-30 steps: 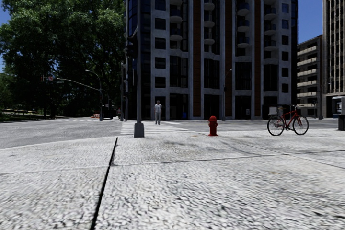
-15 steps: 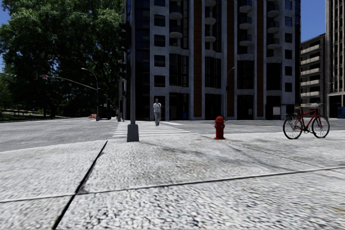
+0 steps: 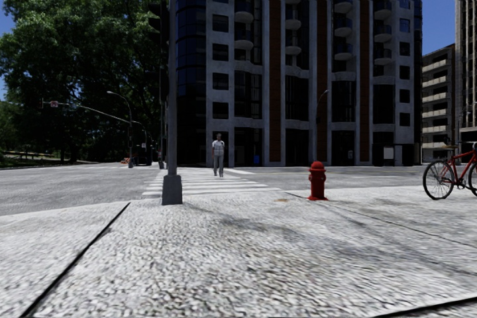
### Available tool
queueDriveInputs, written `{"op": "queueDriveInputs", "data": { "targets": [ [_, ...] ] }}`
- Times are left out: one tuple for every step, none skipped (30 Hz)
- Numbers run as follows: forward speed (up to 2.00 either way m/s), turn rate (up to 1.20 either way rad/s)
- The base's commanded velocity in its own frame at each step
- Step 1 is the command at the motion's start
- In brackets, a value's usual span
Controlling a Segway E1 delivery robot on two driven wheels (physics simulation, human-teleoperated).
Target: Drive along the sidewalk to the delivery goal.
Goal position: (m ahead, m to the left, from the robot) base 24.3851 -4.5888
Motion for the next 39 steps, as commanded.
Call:
{"op": "queueDriveInputs", "data": {
  "targets": [
    [2.0, 0.0],
    [2.0, 0.0],
    [2.0, 0.0],
    [2.0, 0.0],
    [2.0, 0.0],
    [2.0, 0.0],
    [2.0, 0.0],
    [2.0, 0.0],
    [2.0, 0.0],
    [2.0, 0.0],
    [2.0, 0.0],
    [2.0, 0.0],
    [2.0, 0.0],
    [2.0, 0.0],
    [2.0, 0.0],
    [2.0, 0.0],
    [2.0, 0.0],
    [2.0, 0.0],
    [2.0, 0.0],
    [2.0, 0.0],
    [2.0, 0.0],
    [2.0, 0.0],
    [2.0, 0.0],
    [2.0, 0.0],
    [2.0, 0.0],
    [2.0, 0.0],
    [2.0, 0.0],
    [2.0, 0.0],
    [2.0, 0.0],
    [2.0, 0.0],
    [2.0, 0.0],
    [2.0, 0.0],
    [2.0, 0.0],
    [2.0, 0.0],
    [2.0, 0.0],
    [2.0, 0.09],
    [2.0, 0.19],
    [2.0, 0.25],
    [2.0, 0.27]
  ]
}}
